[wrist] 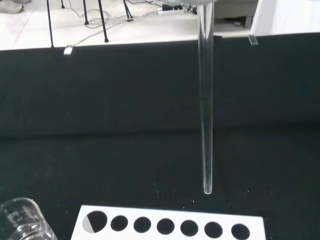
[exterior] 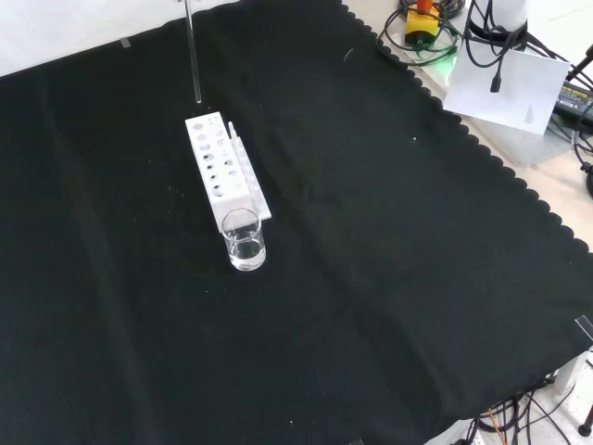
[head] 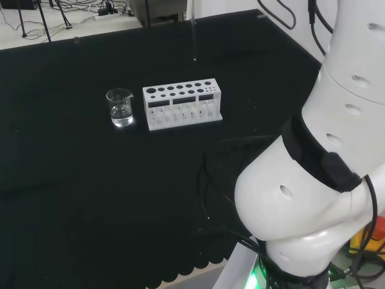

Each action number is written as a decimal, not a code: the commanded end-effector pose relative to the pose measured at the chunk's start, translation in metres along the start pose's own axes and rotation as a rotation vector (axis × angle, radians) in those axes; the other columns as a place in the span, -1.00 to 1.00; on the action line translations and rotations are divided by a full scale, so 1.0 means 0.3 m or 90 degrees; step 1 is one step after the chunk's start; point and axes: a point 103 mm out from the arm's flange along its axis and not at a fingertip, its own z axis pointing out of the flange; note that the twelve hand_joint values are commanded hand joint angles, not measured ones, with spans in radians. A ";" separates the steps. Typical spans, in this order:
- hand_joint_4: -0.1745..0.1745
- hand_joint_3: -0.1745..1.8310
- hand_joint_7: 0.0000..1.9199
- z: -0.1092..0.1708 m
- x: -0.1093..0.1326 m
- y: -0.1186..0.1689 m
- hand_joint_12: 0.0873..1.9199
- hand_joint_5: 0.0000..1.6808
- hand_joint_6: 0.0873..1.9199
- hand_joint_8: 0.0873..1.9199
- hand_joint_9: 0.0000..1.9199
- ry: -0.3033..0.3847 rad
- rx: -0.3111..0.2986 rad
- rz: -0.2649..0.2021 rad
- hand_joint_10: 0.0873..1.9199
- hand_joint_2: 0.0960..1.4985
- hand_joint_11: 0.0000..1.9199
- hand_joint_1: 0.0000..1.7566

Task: Stir in the beaker to the left of the white test tube rack with the glass rod.

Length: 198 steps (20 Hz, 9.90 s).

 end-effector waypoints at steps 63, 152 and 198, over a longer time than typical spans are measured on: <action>-1.00 -1.00 0.31 0.342 0.595 0.208 -0.64 0.47 -0.76 -0.16 0.67 -0.018 0.080 -0.270 -0.32 0.42 0.78 0.50; -1.00 -1.00 0.31 0.454 0.679 0.198 -0.63 0.47 -0.76 -0.17 0.67 -0.023 0.115 -0.323 -0.31 0.42 0.78 0.50; -1.00 -1.00 0.31 0.488 0.544 0.245 -0.62 0.47 -0.75 -0.17 0.67 -0.015 0.126 -0.306 -0.31 0.42 0.77 0.50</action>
